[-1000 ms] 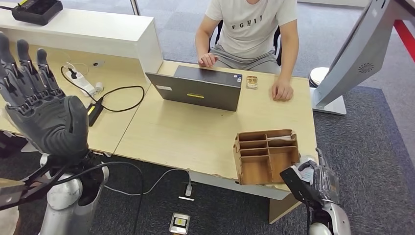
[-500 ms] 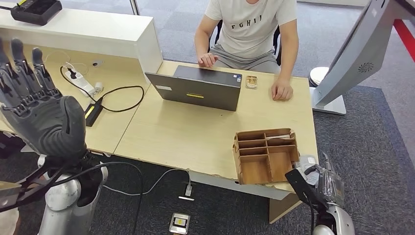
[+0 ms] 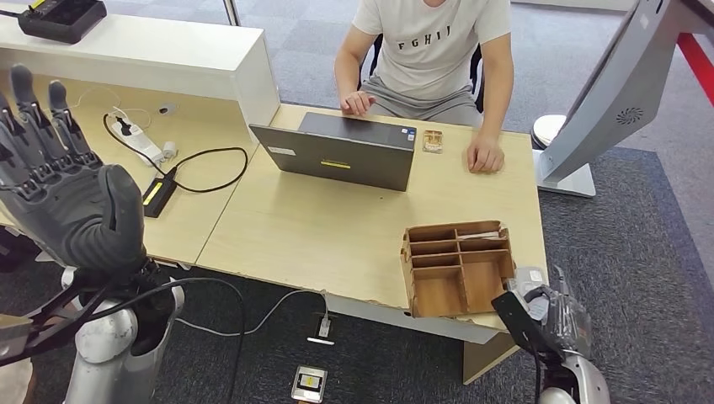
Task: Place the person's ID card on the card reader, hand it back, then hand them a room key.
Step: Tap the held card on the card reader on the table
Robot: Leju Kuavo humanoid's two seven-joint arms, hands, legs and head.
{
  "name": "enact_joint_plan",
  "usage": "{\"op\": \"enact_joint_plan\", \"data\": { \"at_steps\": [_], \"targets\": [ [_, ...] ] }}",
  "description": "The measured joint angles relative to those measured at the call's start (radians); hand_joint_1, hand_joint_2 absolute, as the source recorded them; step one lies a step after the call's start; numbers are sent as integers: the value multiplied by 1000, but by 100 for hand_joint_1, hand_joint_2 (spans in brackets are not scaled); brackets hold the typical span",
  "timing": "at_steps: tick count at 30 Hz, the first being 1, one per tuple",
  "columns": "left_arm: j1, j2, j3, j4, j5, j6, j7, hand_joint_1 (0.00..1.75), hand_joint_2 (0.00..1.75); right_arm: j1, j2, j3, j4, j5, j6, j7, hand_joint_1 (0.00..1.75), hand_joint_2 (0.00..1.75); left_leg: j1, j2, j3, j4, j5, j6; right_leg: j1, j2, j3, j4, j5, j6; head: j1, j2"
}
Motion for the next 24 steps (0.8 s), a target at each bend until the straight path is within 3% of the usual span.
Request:
{"op": "enact_joint_plan", "data": {
  "at_steps": [24],
  "targets": [
    [-14,5,-11,1,24,-7,-1,0,175,-50,17,-12,209,-71,-23,-26,175,175,0,1,8,0,0,0,0,0,7,-1,0,0,0,0]
  ]
}}
